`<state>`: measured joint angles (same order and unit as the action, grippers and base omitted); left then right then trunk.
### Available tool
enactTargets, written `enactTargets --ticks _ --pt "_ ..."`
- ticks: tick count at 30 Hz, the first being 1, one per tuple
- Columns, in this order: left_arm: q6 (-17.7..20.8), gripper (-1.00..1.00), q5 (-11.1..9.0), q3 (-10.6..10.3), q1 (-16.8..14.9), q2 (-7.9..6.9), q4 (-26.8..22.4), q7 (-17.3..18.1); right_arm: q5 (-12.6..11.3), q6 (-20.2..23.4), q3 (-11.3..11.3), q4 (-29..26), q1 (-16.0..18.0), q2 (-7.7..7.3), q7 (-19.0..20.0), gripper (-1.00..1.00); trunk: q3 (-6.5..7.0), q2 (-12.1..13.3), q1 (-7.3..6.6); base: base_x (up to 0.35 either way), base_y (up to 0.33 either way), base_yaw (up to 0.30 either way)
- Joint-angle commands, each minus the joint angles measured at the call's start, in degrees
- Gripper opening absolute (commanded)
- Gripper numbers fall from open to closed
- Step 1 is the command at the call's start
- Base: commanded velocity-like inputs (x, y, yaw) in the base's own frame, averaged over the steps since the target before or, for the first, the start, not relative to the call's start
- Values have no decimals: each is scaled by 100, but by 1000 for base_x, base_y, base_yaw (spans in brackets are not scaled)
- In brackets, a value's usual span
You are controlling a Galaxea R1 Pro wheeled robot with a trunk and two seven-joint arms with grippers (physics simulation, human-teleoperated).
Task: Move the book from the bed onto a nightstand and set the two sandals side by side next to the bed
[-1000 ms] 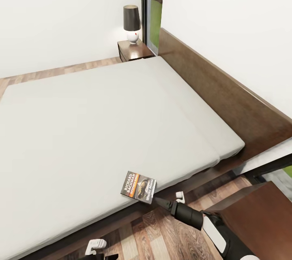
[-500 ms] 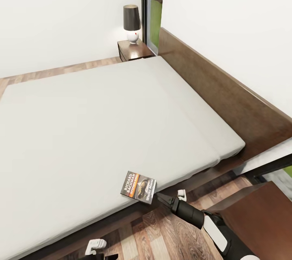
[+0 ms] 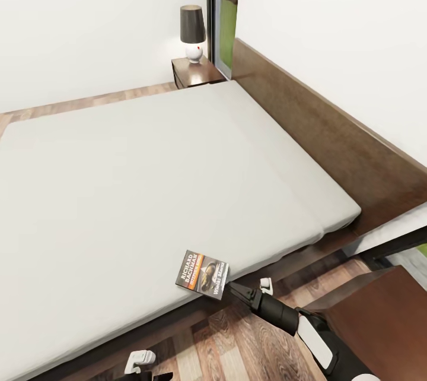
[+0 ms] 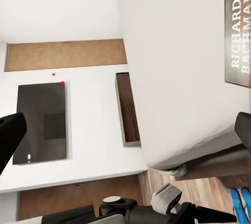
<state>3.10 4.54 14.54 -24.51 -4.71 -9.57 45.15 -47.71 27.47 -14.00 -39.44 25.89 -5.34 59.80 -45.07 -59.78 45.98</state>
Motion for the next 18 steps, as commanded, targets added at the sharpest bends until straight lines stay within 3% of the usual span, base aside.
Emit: enactTargets --ticks 1,18 --pt "33 100 47 49 -1 1 -8 28 -61 47 -24 1 3 -6 -4 100 -22 -44 23 0 0 0" --pt "42 100 47 50 -1 4 -9 25 -54 41 -24 23 3 -2 -3 100 -58 -125 67 0 0 0"
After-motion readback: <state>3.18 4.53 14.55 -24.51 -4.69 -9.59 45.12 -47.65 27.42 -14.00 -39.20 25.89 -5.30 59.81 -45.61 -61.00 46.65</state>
